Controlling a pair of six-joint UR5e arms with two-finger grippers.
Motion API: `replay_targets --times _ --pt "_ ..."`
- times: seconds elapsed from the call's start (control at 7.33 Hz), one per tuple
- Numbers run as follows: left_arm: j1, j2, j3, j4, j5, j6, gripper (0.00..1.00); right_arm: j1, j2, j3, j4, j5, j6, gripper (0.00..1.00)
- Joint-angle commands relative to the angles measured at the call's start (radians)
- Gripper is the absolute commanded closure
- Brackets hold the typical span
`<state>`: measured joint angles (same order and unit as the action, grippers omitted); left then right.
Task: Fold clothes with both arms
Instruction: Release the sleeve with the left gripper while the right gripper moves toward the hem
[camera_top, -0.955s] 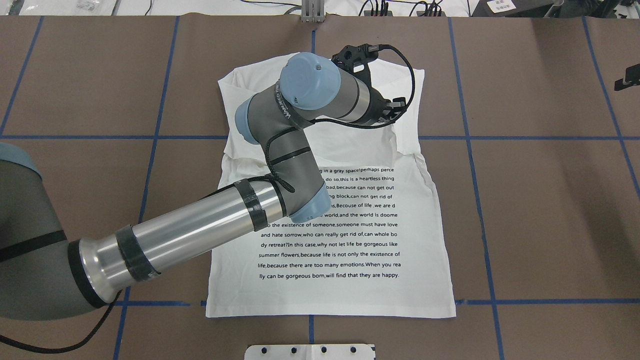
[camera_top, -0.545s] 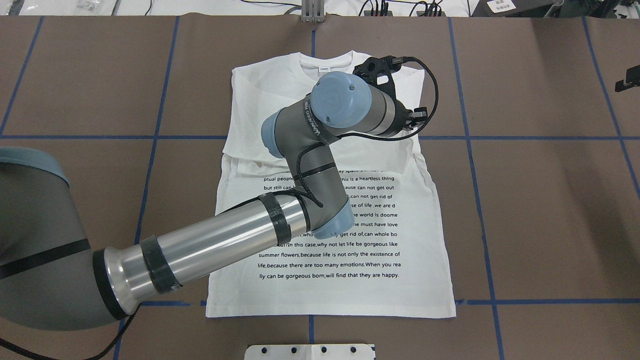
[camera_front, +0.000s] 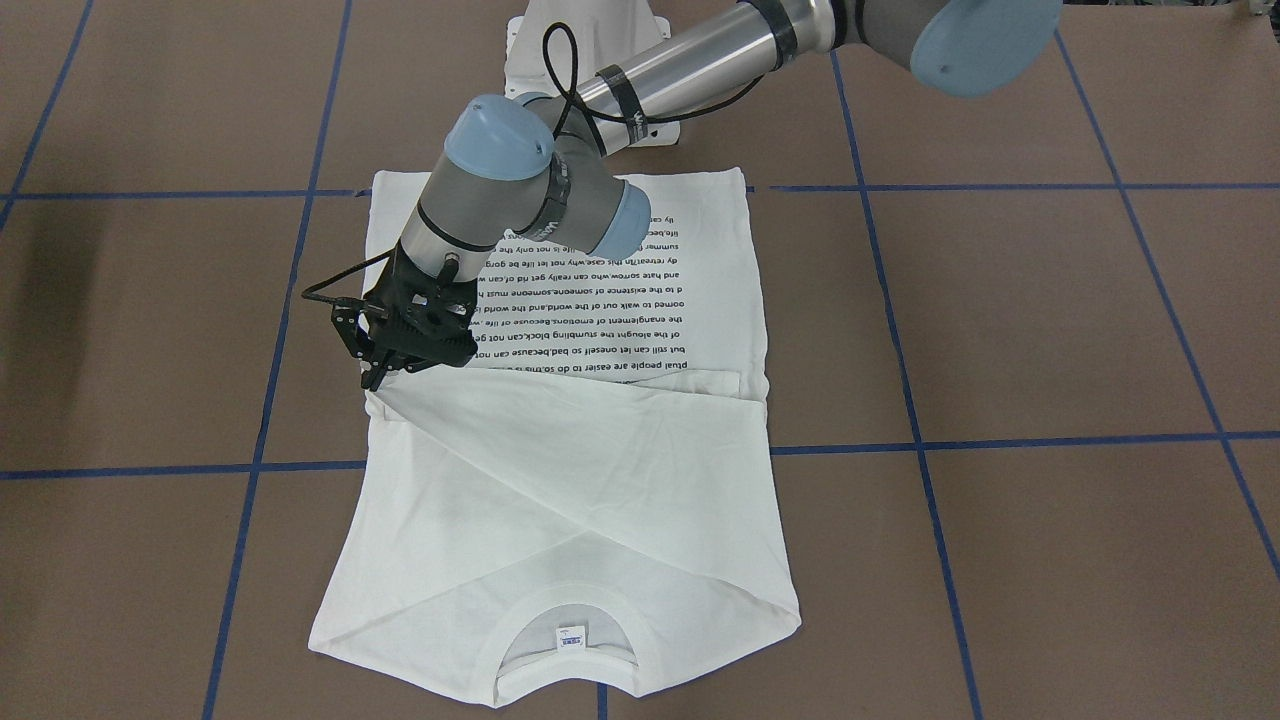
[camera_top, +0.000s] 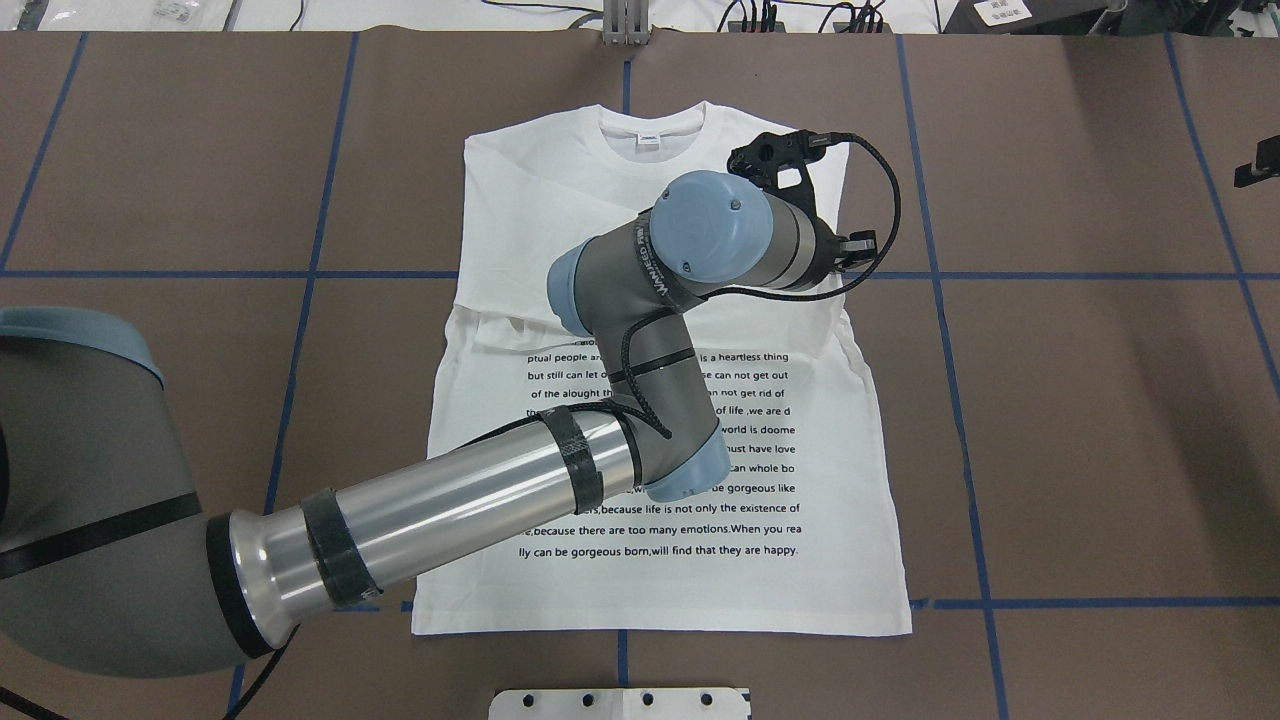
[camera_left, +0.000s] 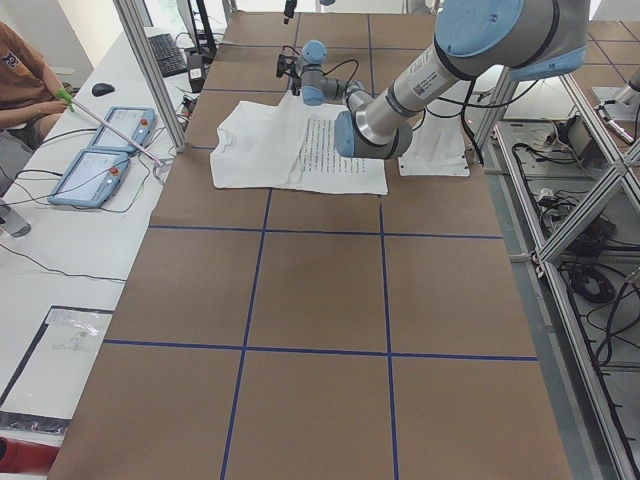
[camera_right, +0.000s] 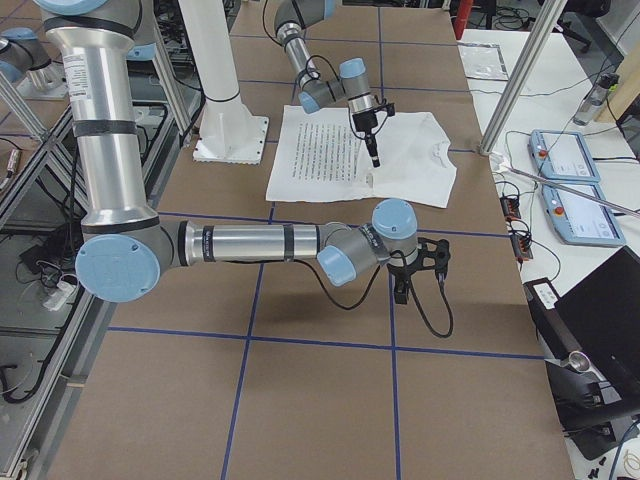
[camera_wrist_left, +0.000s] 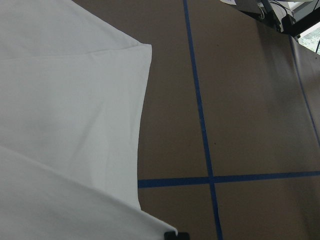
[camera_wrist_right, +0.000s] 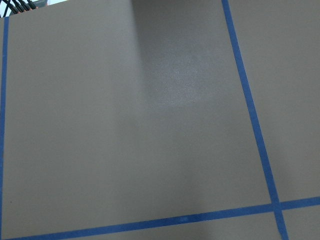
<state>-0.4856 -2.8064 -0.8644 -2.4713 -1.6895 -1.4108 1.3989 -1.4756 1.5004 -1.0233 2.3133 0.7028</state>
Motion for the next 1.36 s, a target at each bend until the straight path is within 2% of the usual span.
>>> replay_targets --times 0.0,0.14,0.27,0.41,0.55,0.68,0.82,0.95,1.23 --pt "0.001 -0.01 -0.002 0.0 0.004 -0.057 0.22 0.0 0.0 0.009 0.0 0.005 0.014 0.0" --pt "0.001 -0.011 -0.013 0.003 0.002 -0.095 0.14 0.0 -0.002 0.021 -0.001 0.012 0.015 0.0" --pt "-0.004 -0.004 -0.069 0.02 -0.009 -0.132 0.17 -0.007 -0.008 0.035 0.002 0.056 0.056 0.0" --pt "-0.014 -0.001 -0.14 0.123 -0.042 -0.131 0.19 -0.039 -0.017 0.084 0.003 0.101 0.169 0.0" --pt "-0.042 0.054 -0.263 0.232 -0.117 -0.12 0.2 -0.114 -0.04 0.163 0.046 0.077 0.377 0.0" --pt "-0.066 0.164 -0.439 0.312 -0.157 -0.07 0.2 -0.198 -0.045 0.228 0.061 0.016 0.555 0.0" --pt "-0.074 0.274 -0.64 0.46 -0.159 0.025 0.21 -0.316 -0.045 0.292 0.062 -0.074 0.742 0.0" --pt "-0.09 0.351 -0.801 0.591 -0.16 0.098 0.21 -0.418 -0.066 0.379 0.062 -0.116 0.915 0.01" --pt "-0.122 0.511 -1.011 0.615 -0.182 0.134 0.24 -0.666 -0.136 0.563 0.049 -0.307 1.242 0.04"
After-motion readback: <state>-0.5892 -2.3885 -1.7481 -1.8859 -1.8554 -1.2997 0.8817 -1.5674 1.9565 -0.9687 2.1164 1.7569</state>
